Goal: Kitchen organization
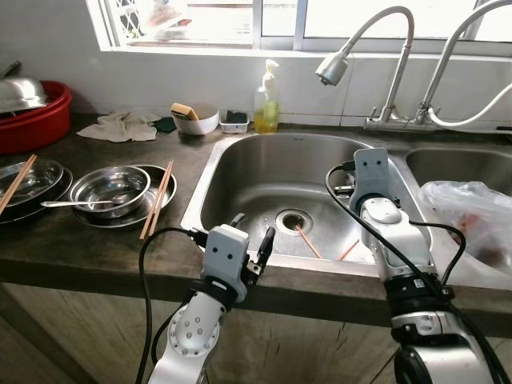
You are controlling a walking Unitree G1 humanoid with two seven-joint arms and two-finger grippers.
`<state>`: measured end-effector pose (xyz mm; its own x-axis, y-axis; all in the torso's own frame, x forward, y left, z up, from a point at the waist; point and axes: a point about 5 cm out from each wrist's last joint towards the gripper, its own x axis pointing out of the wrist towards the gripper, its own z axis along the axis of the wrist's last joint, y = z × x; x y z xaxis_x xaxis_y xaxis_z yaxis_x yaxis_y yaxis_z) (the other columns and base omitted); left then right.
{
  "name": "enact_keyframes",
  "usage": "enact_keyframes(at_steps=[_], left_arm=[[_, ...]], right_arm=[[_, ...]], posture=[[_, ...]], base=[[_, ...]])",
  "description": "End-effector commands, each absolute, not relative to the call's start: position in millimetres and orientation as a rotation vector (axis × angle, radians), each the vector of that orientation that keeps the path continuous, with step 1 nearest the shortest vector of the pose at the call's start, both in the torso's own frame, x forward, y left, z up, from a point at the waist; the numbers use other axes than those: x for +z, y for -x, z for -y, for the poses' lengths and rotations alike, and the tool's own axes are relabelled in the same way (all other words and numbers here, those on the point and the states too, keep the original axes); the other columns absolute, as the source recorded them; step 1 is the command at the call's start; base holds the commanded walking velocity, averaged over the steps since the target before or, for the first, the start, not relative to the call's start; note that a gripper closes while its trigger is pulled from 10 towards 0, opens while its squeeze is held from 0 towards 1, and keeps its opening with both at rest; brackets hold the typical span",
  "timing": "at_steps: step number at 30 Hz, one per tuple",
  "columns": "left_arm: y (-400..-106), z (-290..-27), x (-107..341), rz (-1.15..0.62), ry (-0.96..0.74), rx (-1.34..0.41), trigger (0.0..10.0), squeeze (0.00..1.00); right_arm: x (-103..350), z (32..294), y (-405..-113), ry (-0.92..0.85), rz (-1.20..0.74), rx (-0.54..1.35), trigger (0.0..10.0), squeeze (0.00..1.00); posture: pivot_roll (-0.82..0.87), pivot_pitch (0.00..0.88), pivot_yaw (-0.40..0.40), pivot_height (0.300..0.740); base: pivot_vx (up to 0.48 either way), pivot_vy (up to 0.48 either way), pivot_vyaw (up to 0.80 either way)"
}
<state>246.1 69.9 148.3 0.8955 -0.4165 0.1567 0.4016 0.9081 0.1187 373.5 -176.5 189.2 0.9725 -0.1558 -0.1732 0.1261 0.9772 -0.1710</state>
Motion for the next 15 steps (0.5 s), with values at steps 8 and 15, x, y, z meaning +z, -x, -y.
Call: enact_keyframes(at_steps=[8,15], left_arm=[[-240.2,-69.3,149.3,0.174,-0.09,-0.429,10.0,0.0],[-241.0,-68.1,149.3,0.173,-0.088,-0.432,10.0,0.0]], right_arm=[[189.3,178.5,-378.3,0.165,-0.193,-0.148,10.0,1.0],[198.1,177.1,-373.4,0.122,-0.104,-0.161,10.0,0.07]], posture=[[0.03,0.0,-0.046,0.74],[0.03,0.0,-0.046,0.74]], base=[[0.0,0.0,0.0],[0.0,0.0,0.0]])
